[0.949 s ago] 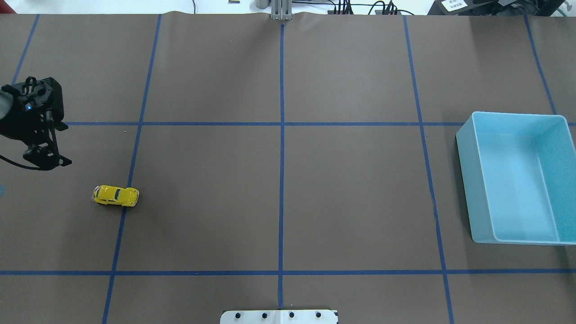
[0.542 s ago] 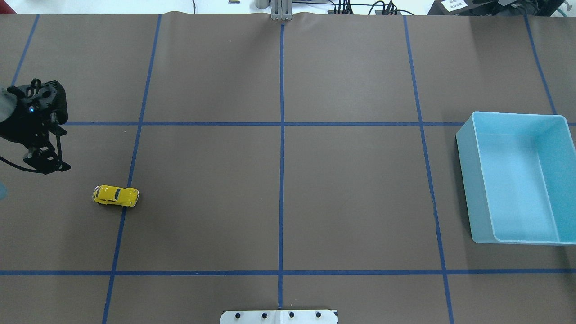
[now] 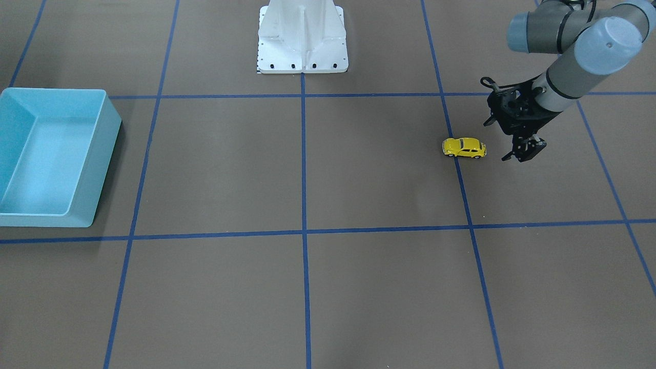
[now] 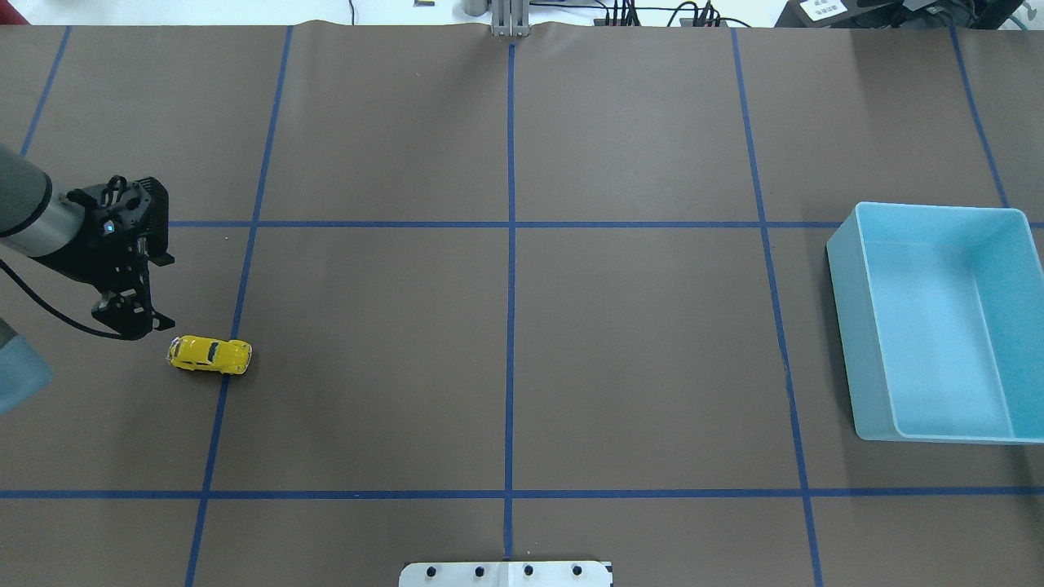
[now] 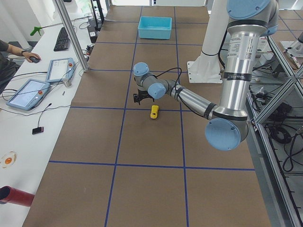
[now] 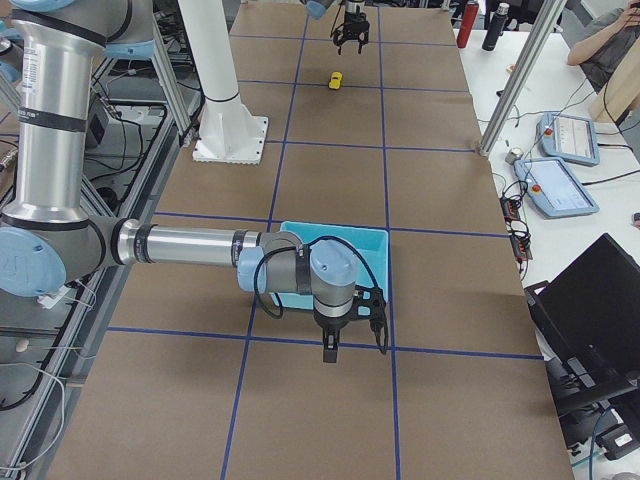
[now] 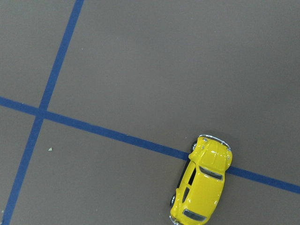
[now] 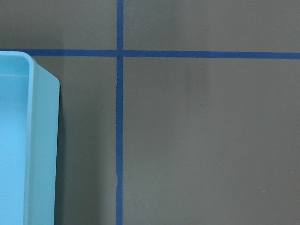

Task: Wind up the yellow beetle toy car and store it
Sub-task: 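Lower the left gripper and grip the yellow car's body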

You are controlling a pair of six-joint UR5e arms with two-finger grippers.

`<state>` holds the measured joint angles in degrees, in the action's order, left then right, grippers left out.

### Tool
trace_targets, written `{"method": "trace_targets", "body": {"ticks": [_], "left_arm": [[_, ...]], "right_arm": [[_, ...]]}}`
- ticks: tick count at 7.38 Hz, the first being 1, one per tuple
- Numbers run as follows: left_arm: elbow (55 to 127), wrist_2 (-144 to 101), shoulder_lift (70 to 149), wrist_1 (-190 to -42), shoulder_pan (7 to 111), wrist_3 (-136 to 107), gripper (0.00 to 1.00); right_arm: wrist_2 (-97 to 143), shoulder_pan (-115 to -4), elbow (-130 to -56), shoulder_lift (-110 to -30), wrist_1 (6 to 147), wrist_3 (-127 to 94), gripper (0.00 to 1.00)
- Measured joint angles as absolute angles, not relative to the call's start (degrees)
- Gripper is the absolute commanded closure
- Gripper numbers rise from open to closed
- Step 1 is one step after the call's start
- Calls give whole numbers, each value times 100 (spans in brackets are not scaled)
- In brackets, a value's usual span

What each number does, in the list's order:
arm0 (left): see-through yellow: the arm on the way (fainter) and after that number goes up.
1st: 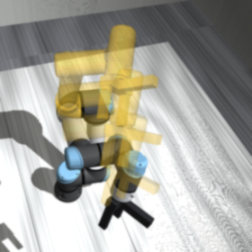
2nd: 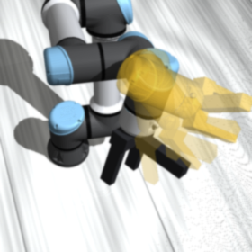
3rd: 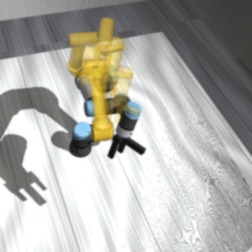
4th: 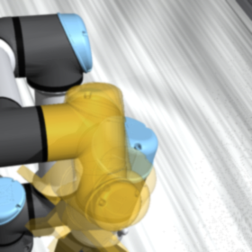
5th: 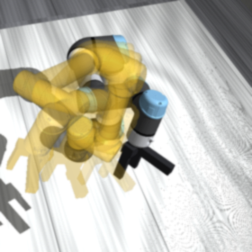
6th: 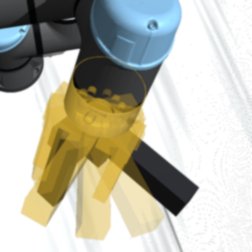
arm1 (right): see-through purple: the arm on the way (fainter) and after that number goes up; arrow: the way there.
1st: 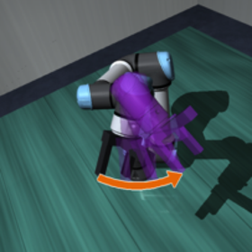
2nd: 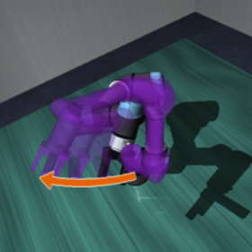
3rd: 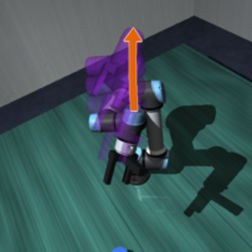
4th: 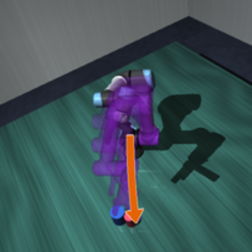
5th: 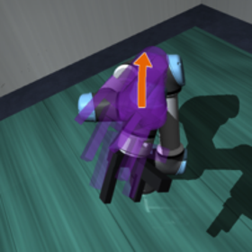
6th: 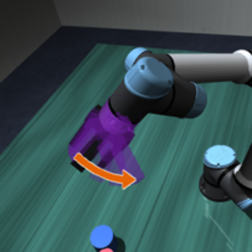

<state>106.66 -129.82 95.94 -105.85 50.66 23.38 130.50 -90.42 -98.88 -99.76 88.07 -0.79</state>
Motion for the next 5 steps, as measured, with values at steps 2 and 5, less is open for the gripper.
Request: {"method": "trace_targets", "body": {"ticks": [2, 5], "left_arm": [[10410, -12885, 9597, -11081, 4599, 2219, 0], [10187, -12752, 9585, -11554, 4365, 2251, 1]], "right_arm": [[13051, -9040, -9890, -9976, 8807, -79, 0], [13052, -9044, -9904, -9983, 8812, -79, 0]]}}
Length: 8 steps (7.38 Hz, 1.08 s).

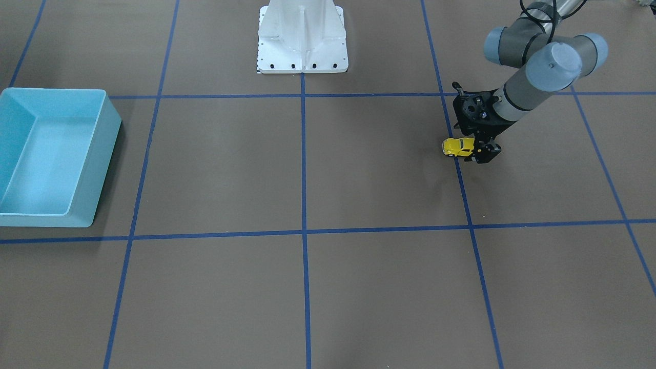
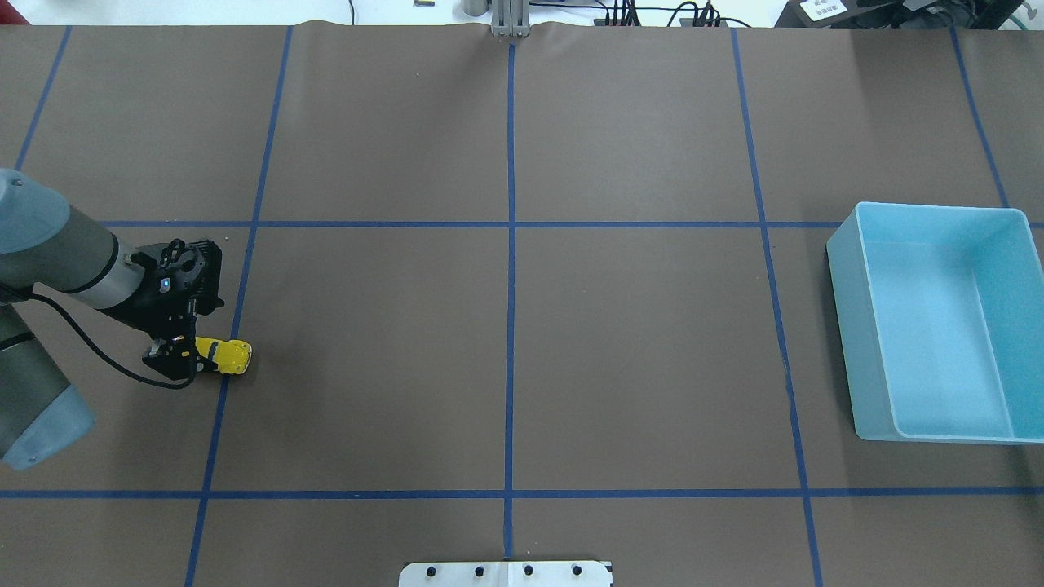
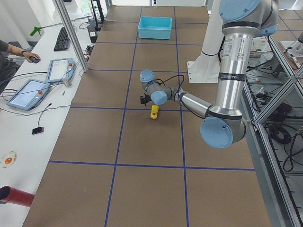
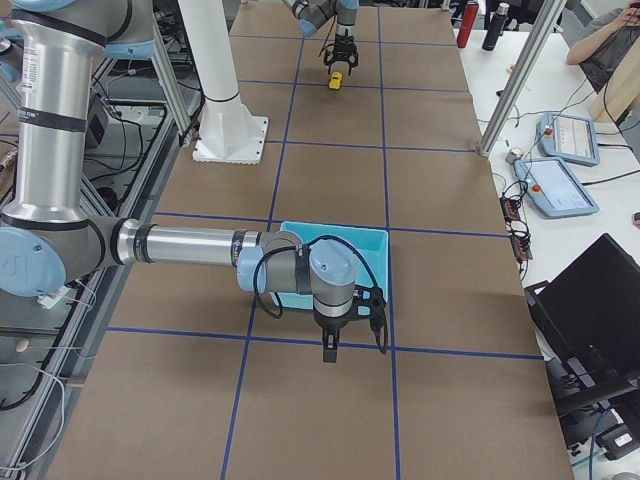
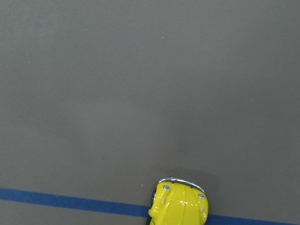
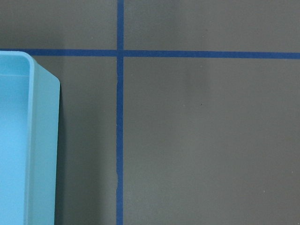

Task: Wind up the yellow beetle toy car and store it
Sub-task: 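Lower the left gripper and grip the yellow car's body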

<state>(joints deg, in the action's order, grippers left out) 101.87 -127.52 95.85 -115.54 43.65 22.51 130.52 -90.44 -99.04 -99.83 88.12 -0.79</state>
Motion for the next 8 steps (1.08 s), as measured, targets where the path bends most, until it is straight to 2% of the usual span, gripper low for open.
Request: {"method": "trace_targets", "body": {"ticks": [1, 4, 7, 8], "left_arm": [[10136, -12742, 9575, -11606, 4351, 2253, 2], [10042, -12736, 9489, -11798, 4335, 2219, 13], [10031, -12735, 9411, -11836, 4333, 2198, 30], [10027, -12735, 9399, -11836, 4333, 2195, 32]], "right_arm": [[13052, -9044, -9909, -9984, 8814, -79, 0], [13052, -9044, -9914, -9984, 8815, -79, 0], [13052, -9044, -9923, -9979, 8810, -79, 0], [13052, -9044, -9925, -9977, 8808, -79, 0]]}}
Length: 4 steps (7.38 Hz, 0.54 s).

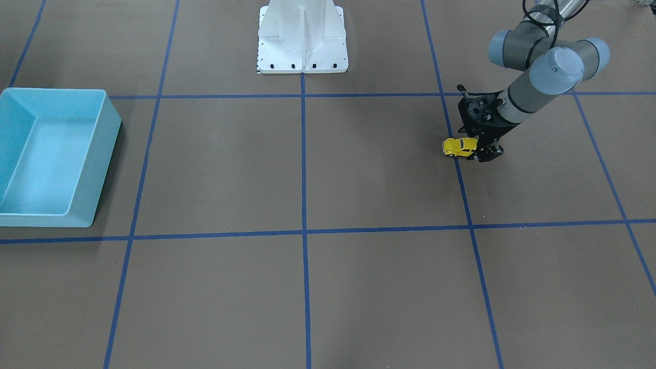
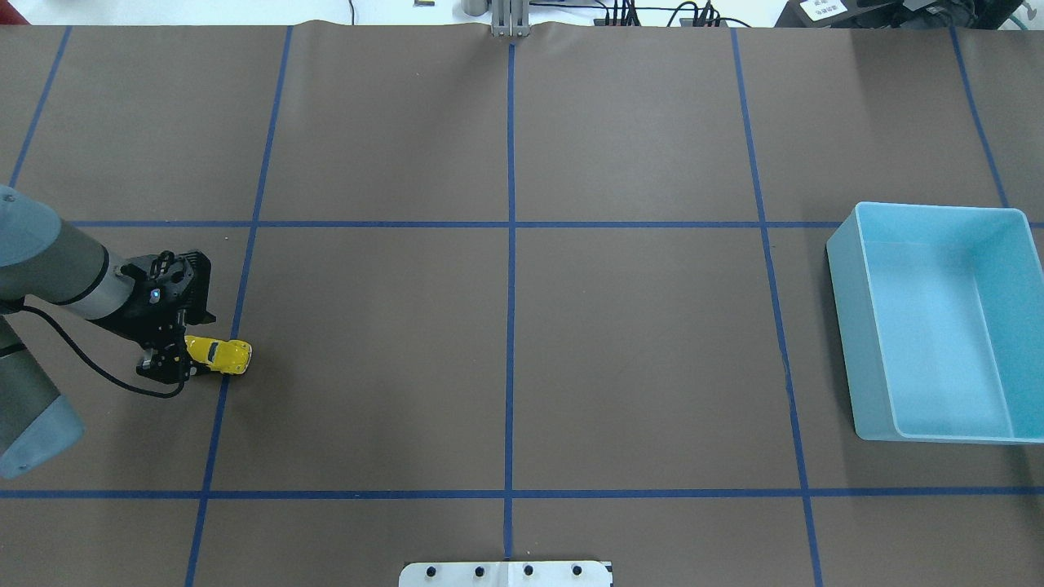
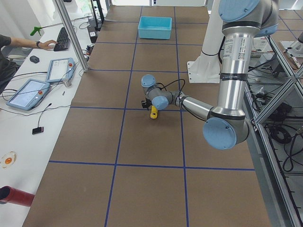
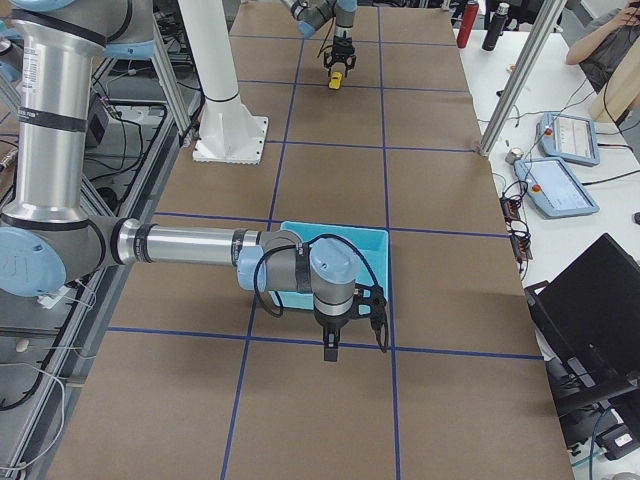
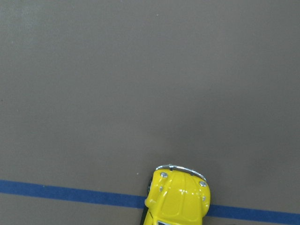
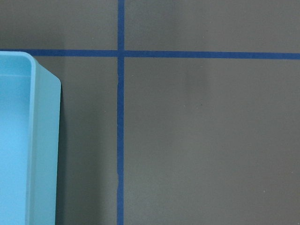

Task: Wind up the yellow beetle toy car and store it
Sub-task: 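Lower the left gripper and grip the yellow car's body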

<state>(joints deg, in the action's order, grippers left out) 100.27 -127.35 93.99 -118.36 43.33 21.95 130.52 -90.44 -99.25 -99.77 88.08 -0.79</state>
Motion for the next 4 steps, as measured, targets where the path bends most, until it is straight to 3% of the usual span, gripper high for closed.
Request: {"method": "trace_targets", "body": {"ticks": [3, 4], "left_arm": [[9955, -12735, 9396, -11831, 4330, 2181, 35], [9936, -12735, 9400, -11830, 4327, 2182, 47]], "right_arm": [[13052, -9040, -9911, -9976, 8808, -83, 0], [13052, -9039, -9901, -9977, 8812, -82, 0]]}}
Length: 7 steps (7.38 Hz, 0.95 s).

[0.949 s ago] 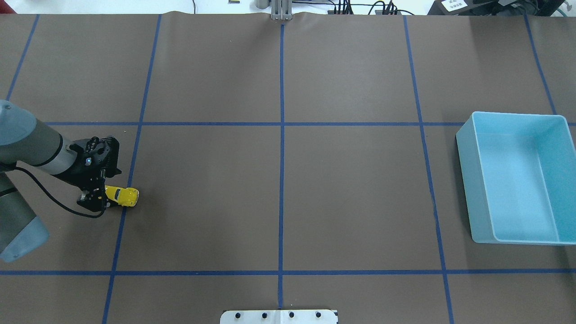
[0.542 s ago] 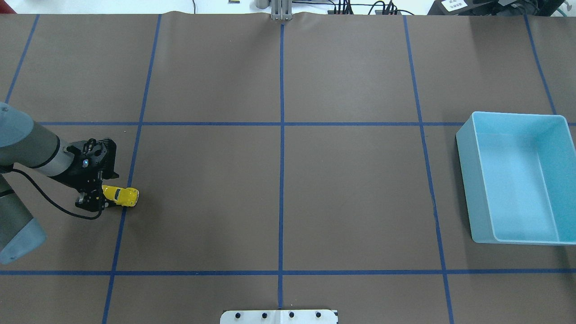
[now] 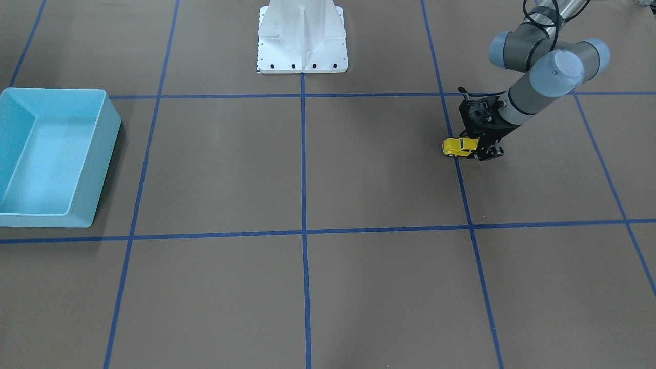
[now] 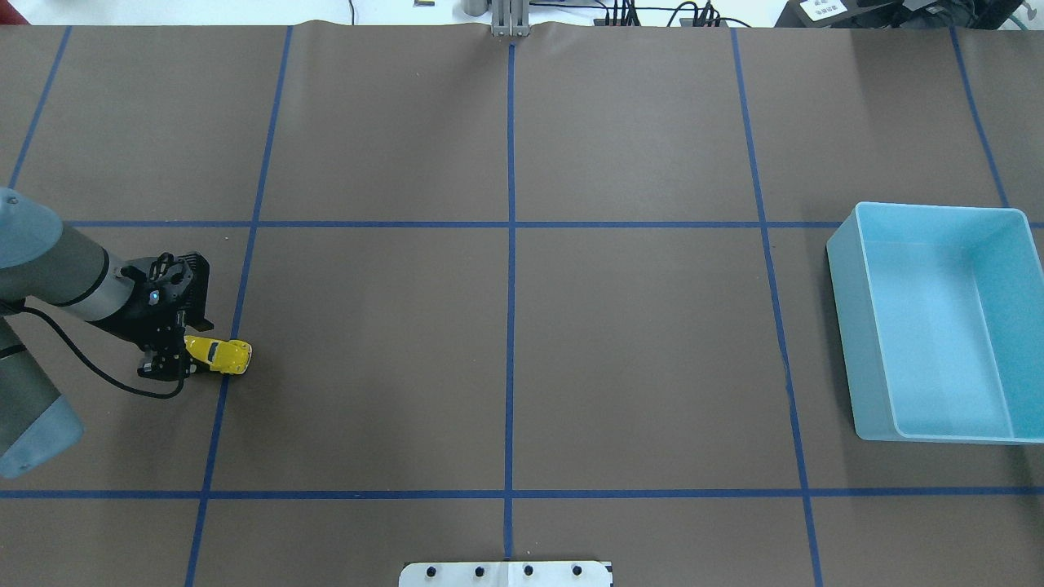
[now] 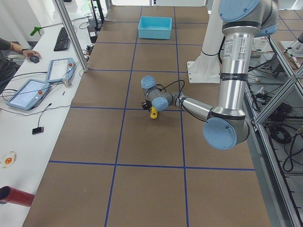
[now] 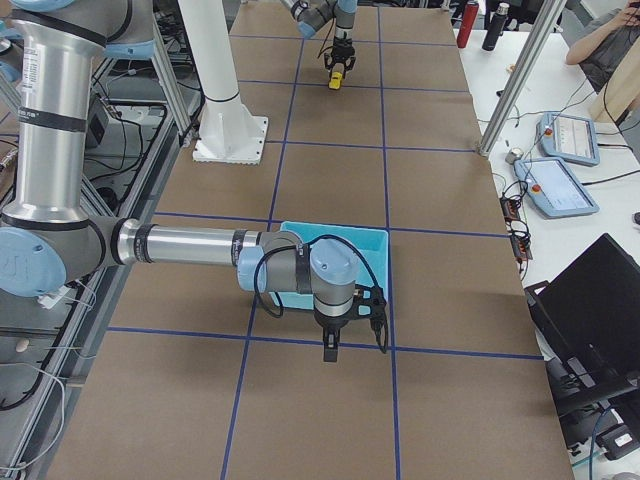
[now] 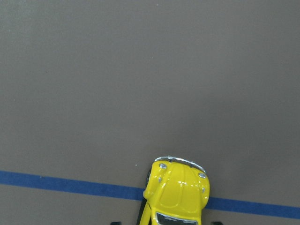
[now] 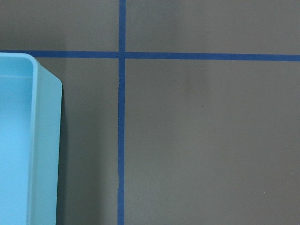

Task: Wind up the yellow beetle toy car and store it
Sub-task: 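Lower the left gripper and grip the yellow car's body, then press the car down and drag it backward, away from the blue bin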

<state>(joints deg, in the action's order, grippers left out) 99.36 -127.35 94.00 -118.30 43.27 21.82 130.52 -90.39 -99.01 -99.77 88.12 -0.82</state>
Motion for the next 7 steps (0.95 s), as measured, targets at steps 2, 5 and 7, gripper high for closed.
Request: {"method": "trace_targets", "body": {"ticks": [2, 5, 7], "left_arm": [[9914, -12736, 9404, -11831, 4325, 2184, 75], [9893, -12737, 9392, -11840, 4332, 2188, 97], [9941, -12765, 9369, -11930, 4336, 2185, 100]], "right_arm": [[13050, -9041, -9906, -10025, 8814, -79, 0], [13051, -9040, -9922, -10069, 8807, -79, 0], [13052, -9040, -9923, -10072, 8807, -79, 0]]}}
